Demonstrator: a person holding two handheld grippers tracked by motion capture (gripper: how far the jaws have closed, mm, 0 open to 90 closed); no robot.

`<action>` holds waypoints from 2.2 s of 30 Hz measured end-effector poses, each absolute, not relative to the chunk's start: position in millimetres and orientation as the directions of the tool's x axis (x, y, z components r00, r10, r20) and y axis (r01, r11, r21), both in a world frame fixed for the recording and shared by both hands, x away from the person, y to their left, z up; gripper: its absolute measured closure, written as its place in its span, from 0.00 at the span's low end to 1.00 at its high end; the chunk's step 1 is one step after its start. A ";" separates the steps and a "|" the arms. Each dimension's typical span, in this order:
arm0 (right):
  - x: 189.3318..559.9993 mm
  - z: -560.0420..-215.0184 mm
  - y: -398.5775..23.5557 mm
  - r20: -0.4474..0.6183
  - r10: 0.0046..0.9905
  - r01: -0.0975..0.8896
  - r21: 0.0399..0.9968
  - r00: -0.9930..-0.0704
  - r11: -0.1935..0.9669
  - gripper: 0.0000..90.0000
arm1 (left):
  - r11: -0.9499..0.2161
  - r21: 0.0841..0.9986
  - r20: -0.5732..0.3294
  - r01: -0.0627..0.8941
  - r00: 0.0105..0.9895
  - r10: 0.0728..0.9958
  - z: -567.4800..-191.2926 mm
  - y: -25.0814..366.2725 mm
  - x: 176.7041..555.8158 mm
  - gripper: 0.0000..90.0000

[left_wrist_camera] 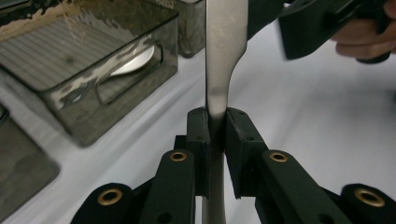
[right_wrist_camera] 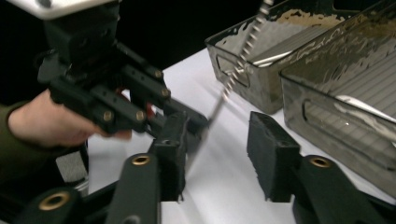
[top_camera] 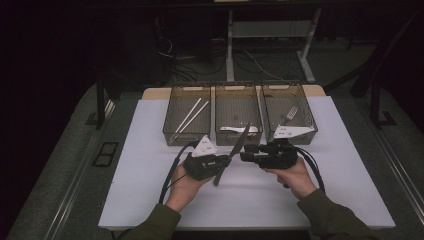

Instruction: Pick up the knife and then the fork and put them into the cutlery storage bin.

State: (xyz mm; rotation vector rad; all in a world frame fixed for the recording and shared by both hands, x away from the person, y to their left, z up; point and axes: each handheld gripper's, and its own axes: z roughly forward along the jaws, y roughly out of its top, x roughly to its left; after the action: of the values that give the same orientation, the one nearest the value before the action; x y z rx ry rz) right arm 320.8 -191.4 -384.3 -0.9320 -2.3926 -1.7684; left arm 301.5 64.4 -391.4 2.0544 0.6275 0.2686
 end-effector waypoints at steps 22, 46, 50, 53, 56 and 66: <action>329.2 -376.8 -193.2 0.361 0.437 0.457 0.879 -0.824 0.136 0.98 | -0.332 0.890 -0.117 0.313 0.860 0.496 -395.0 61.7 301.1 0.70; 331.5 -333.4 -259.7 0.251 0.601 0.399 0.908 -0.759 0.125 0.98 | -0.341 0.878 -0.110 0.336 0.835 0.539 -411.8 159.4 271.3 0.21; 335.0 -317.9 -282.4 0.228 0.647 0.373 0.923 -0.728 0.095 0.98 | -0.332 0.872 -0.126 0.359 0.821 0.557 -417.8 173.6 267.2 0.17; 338.0 -308.7 -297.3 0.219 0.672 0.358 0.931 -0.707 0.074 0.98 | -0.336 0.872 -0.121 0.357 0.821 0.558 -421.2 180.7 263.8 0.15; 342.7 -300.3 -308.0 0.205 0.701 0.348 0.935 -0.683 0.066 0.98 | -0.320 0.876 -0.129 0.360 0.816 0.564 -423.0 183.8 261.5 0.13; 371.7 -288.0 -336.0 0.137 0.801 0.358 0.928 -0.583 0.103 0.98 | -0.321 0.877 -0.126 0.358 0.815 0.565 -429.1 182.3 267.4 0.00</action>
State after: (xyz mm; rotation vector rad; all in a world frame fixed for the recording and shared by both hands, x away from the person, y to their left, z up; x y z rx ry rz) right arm 371.7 -336.0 -288.0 -1.4793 -2.5946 -1.9375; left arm 267.4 182.3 -429.1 1.9439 0.6899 0.2461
